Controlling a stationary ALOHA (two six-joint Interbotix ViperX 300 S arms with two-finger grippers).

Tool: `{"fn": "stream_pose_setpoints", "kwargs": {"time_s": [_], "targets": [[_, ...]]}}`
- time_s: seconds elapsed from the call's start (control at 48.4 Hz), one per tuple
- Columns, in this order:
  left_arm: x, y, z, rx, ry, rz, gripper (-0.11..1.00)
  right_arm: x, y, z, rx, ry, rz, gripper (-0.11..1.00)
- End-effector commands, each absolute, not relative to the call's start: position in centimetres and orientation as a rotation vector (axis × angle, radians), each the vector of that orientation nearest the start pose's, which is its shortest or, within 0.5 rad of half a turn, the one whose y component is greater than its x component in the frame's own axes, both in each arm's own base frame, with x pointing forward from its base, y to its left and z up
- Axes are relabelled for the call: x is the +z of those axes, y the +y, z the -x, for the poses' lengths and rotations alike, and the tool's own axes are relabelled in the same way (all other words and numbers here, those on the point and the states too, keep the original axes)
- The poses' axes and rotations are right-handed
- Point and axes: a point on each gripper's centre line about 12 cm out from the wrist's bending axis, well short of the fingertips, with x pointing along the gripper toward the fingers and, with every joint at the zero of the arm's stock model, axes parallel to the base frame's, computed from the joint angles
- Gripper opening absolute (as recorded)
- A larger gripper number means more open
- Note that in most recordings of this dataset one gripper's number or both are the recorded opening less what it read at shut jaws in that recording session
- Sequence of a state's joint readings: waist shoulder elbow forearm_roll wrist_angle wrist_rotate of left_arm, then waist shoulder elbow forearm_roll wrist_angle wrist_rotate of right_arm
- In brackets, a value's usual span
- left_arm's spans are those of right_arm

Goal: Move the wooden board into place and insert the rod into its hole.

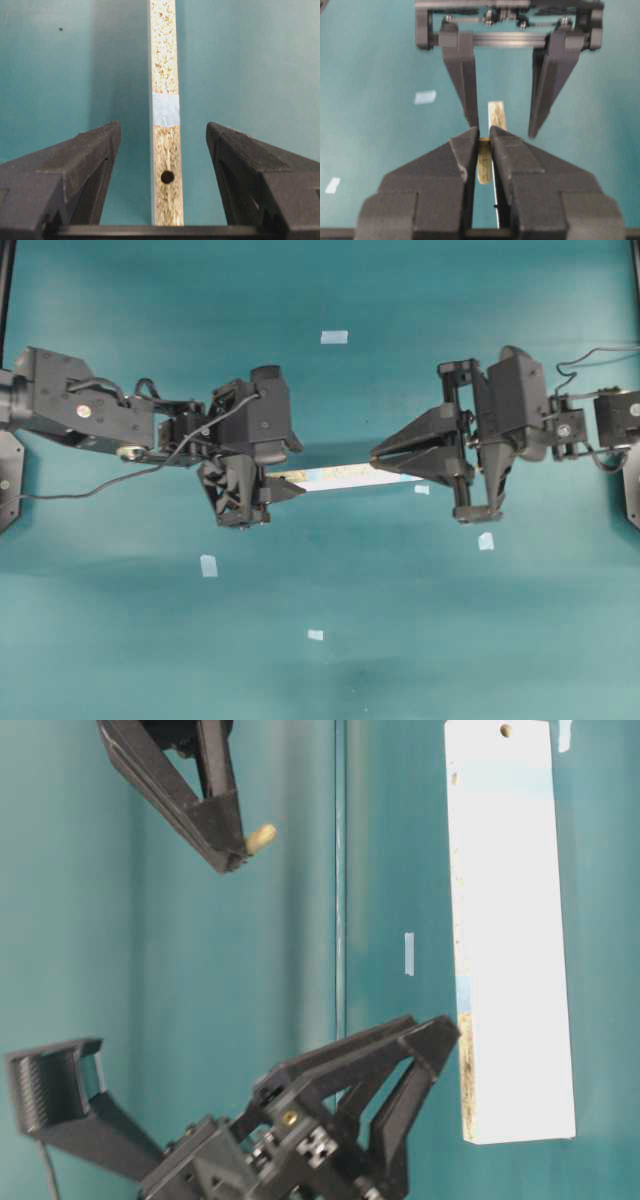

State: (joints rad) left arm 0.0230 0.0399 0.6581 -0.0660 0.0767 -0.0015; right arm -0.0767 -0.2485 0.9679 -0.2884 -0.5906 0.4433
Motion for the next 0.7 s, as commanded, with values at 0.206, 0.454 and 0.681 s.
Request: {"fn": "stream_pose_setpoints", "kwargs": {"time_s": [0.206,0.454,0.681], "targets": [[14.8,0.7,-39.5,0.041,0.764,0.076,0.68,22.4,-1.5,-31.3,0.074,0.029,-0.226,0.11],[13.6,0.7,-39.7,0.042,0.795,0.075,0.68,21.3,-2.3,-29.4,0.060,-0.032,-0.220,0.11],[12.8,0.7,-39.8,0.043,0.814,0.077,0.68,19.8,-3.0,-27.5,0.035,-0.057,-0.212,0.11]]}}
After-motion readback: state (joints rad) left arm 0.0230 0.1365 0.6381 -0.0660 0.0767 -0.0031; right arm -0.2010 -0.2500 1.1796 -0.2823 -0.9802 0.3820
